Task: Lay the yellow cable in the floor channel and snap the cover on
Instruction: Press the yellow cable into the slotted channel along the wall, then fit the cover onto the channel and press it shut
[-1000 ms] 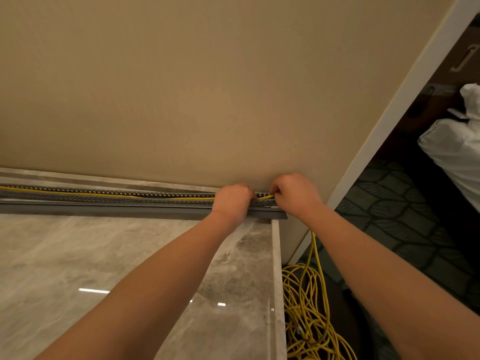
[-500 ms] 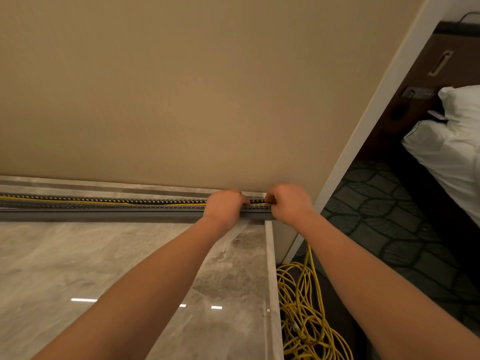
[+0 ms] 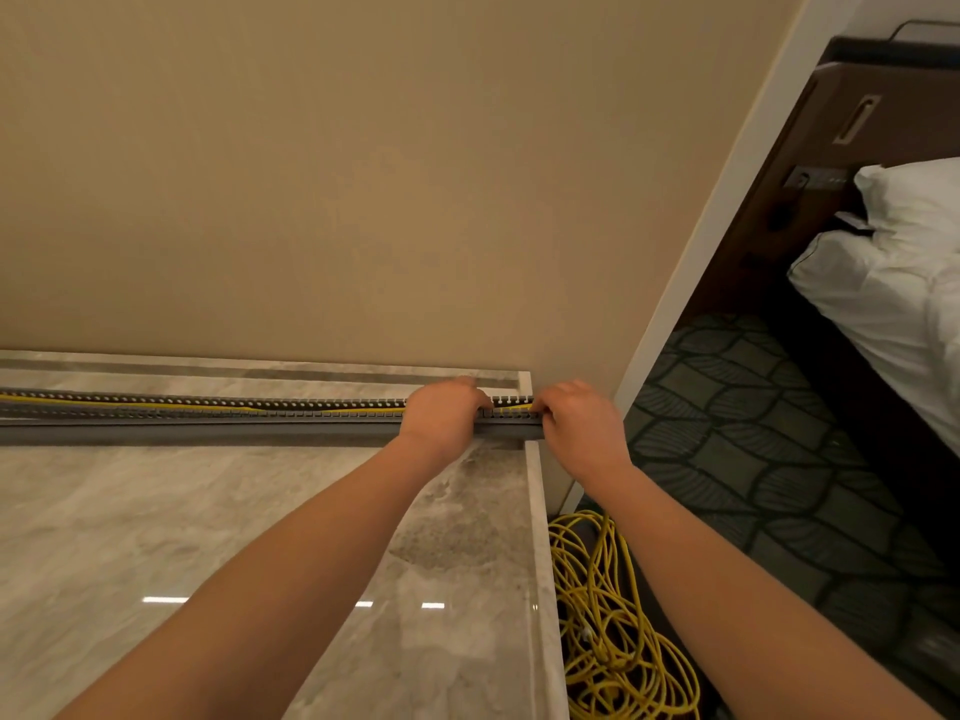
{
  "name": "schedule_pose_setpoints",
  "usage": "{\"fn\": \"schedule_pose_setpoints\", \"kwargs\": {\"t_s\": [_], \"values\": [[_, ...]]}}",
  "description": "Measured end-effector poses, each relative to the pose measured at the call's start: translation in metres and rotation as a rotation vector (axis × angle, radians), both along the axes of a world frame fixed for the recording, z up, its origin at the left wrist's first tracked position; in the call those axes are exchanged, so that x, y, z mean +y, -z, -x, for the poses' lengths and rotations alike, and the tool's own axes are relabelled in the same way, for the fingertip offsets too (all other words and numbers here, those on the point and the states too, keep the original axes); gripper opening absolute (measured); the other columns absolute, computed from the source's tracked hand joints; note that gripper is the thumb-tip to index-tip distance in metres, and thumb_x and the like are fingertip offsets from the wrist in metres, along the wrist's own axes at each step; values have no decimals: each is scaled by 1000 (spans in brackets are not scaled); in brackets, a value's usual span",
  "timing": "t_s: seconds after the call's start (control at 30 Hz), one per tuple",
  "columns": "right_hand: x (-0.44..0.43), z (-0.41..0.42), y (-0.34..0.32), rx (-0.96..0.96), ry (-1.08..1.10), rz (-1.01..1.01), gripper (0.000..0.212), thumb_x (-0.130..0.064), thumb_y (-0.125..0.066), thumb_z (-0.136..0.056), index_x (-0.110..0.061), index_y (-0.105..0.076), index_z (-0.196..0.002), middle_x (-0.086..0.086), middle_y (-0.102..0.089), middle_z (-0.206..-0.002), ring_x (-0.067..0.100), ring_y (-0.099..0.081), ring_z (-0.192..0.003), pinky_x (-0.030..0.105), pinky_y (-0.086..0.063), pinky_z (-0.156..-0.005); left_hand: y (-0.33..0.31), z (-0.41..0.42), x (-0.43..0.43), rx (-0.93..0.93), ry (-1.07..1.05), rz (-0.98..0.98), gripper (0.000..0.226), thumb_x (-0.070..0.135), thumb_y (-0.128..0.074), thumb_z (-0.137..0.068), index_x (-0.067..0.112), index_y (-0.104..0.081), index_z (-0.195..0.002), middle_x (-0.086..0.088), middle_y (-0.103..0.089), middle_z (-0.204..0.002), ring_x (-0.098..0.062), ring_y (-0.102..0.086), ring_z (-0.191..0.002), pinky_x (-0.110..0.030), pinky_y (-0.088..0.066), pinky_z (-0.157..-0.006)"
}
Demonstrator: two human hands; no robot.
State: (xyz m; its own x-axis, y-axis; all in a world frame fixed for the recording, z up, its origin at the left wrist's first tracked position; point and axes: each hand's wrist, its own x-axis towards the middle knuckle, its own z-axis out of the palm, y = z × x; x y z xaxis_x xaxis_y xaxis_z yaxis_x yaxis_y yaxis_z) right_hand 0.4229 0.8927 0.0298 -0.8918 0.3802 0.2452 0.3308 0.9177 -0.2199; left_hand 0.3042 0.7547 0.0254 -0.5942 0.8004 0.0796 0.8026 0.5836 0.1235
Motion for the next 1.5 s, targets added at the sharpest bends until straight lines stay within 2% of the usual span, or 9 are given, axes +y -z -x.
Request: {"fn": "schedule_pose_setpoints", "kwargs": {"t_s": [0.27, 0.57, 0.73, 0.93, 1.03, 1.13, 1.23, 1.4, 1.5], "values": [[-7, 4, 7, 27, 44, 89, 17, -5, -54, -77, -15, -68, -82, 1, -68, -86, 20, -55, -89, 31, -45, -69, 0, -1, 1, 9, -14, 3, 41, 5, -53, -91, 30, -67, -120, -1, -63, -114, -27, -64, -102, -34, -51, -72], [-5, -6, 14, 41, 21, 147, 24, -11, -56, -79, -19, -62, -101, -4, -62, -103, 16, -51, -103, 28, -44, -75, 2, -1, 3, 19, -33, 17, 41, 4, -54, -90, 30, -68, -119, -1, -63, -115, -27, -64, -102, -34, -50, -71], [-3, -2, 10, -5, 22, 111, 24, -14, -55, -79, -20, -63, -101, -2, -64, -100, 18, -55, -99, 30, -46, -73, 3, -1, 4, 14, -36, 15, 42, 4, -54, -90, 30, -67, -120, -1, -63, -117, -27, -64, -102, -34, -52, -73], [-5, -15, 17, -52, -127, -50, 26, -26, -60, -80, -23, -72, -104, -2, -60, -116, 19, -54, -109, 35, -46, -92, 7, -7, 0, 48, -34, 5, 40, 6, -55, -88, 29, -66, -118, -1, -61, -110, -27, -64, -96, -34, -50, -67], [-7, -14, 15, -53, -103, -48, 21, -25, -58, -89, -21, -73, -103, -1, -60, -119, 20, -53, -112, 34, -43, -92, 17, -12, -9, 29, -21, -28, 45, 7, -54, -90, 26, -55, -131, 1, -56, -121, -25, -57, -108, -37, -52, -75], [-10, -13, 13, -50, -92, -38, 19, -25, -55, -93, -19, -70, -102, -2, -57, -119, 19, -51, -112, 31, -41, -91, 25, -22, -21, -40, 12, -57, 51, 19, -46, -99, 21, -33, -148, 0, -44, -141, -22, -43, -129, -36, -47, -94], [-12, -16, 12, -54, -92, 10, 17, -22, -50, -95, -19, -65, -100, -3, -55, -119, 18, -50, -112, 30, -41, -93, 26, -30, -27, -66, 57, -66, 57, 24, -48, -99, 22, -26, -151, -1, -32, -150, -22, -34, -137, -36, -41, -107], [-12, -25, 10, 21, -61, 96, 15, -18, -44, -97, -17, -58, -102, -1, -54, -111, 17, -50, -105, 31, -43, -88, 15, -36, -26, 55, 51, -166, 40, 20, -53, -96, 25, -50, -136, -1, -46, -134, -21, -47, -122, -33, -49, -84], [-8, -27, 4, 22, -6, 194, 18, -21, -38, -100, -16, -55, -106, 0, -54, -106, 19, -52, -95, 34, -43, -77, 5, -36, -20, 77, 32, -188, 29, 25, -46, -100, 25, -54, -127, 2, -57, -120, -21, -54, -110, -33, -45, -81]]}}
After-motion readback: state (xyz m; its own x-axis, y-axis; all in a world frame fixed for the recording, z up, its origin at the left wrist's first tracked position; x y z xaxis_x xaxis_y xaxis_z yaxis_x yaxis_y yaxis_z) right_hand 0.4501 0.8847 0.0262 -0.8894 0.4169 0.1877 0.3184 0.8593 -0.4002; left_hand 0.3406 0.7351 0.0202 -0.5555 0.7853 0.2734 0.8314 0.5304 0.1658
